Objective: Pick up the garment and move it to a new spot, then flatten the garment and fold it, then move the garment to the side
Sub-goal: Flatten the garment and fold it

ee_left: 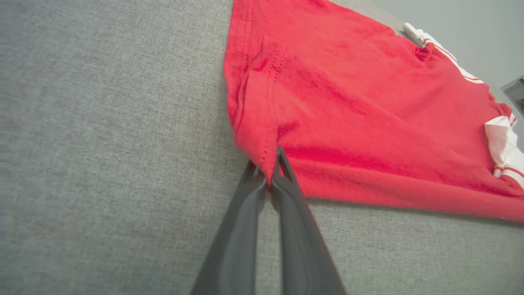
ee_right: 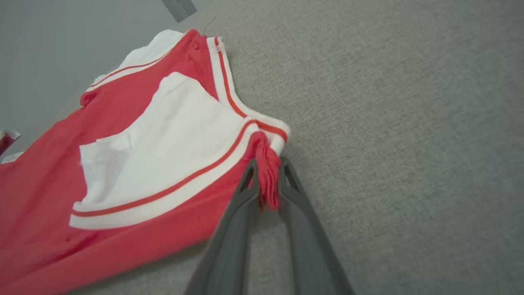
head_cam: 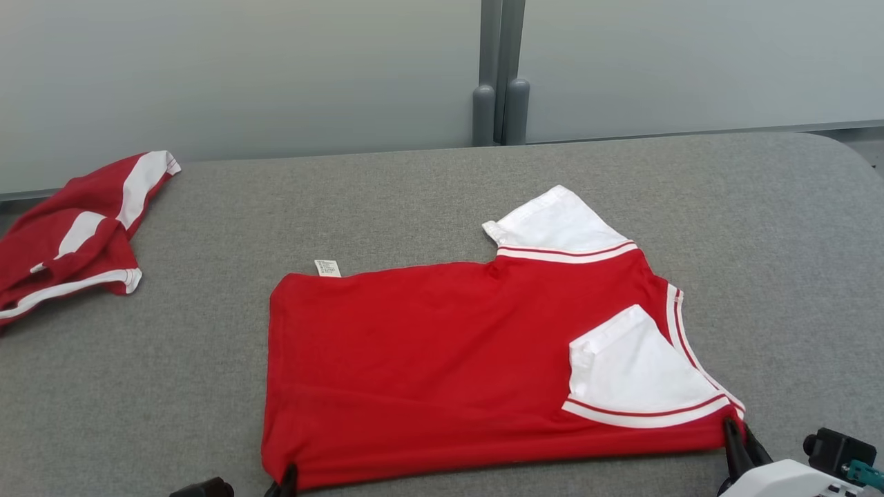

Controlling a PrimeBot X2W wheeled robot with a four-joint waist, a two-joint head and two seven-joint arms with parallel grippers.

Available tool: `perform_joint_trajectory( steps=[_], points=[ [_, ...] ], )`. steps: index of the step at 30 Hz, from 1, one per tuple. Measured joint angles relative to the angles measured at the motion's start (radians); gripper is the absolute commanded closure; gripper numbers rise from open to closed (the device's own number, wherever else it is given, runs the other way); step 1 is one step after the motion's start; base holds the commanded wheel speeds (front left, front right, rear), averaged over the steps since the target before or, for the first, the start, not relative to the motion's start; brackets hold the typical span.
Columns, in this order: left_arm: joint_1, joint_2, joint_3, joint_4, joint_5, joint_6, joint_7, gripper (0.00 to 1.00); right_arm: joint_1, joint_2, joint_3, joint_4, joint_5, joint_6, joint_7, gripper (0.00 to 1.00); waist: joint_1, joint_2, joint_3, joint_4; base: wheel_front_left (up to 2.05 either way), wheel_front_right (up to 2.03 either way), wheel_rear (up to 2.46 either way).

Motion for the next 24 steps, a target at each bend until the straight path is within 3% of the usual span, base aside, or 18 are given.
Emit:
perform_joint_trajectory(
  steps=[1, 2, 3, 4, 6, 16, 24],
  points=[
    [0.002, 0.001, 0.001, -0.004, 0.000, 0.005, 0.002, 0.56, 0.005, 0.000, -0.004, -0.001, 0.001, 0.000, 0.000, 0.57, 0.0000, 0.0000, -0.001, 0.000, 0.00, 0.00, 0.00],
    [0.012, 0.003, 0.004, -0.016, -0.001, 0.012, 0.003, 0.52, 0.016, -0.001, -0.014, -0.009, 0.001, 0.000, 0.000, 0.50, 0.0000, 0.0000, -0.004, 0.000, 0.00, 0.00, 0.00],
    [0.018, 0.005, 0.006, -0.024, -0.002, 0.016, 0.003, 0.24, 0.024, -0.002, -0.021, -0.011, 0.001, 0.000, -0.001, 0.22, 0.0000, 0.0000, -0.005, 0.000, 0.00, 0.00, 0.00],
    [0.025, 0.007, 0.008, -0.030, -0.003, 0.021, 0.003, 0.00, 0.030, -0.003, -0.026, -0.012, 0.001, -0.001, -0.001, 0.13, 0.0000, 0.0000, -0.006, 0.000, 0.00, 0.00, 0.00],
    [0.039, 0.012, 0.012, -0.044, -0.005, 0.032, 0.004, 0.00, 0.044, -0.003, -0.036, -0.020, -0.001, -0.001, -0.001, 0.00, 0.0000, 0.0000, -0.009, -0.002, 0.00, 0.00, 0.00],
    [0.088, 0.083, 0.027, -0.141, 0.009, 0.088, 0.042, 0.00, 0.071, -0.003, -0.095, -0.114, -0.040, -0.001, 0.015, 0.00, 0.0000, 0.0000, -0.020, -0.016, 0.00, 0.00, 0.00],
    [-0.002, 0.137, 0.011, -0.171, 0.053, 0.081, 0.094, 0.00, 0.062, -0.003, -0.087, -0.234, -0.084, -0.001, 0.055, 0.00, 0.0000, 0.0000, -0.017, -0.025, 0.00, 0.00, 0.00]
  ],
)
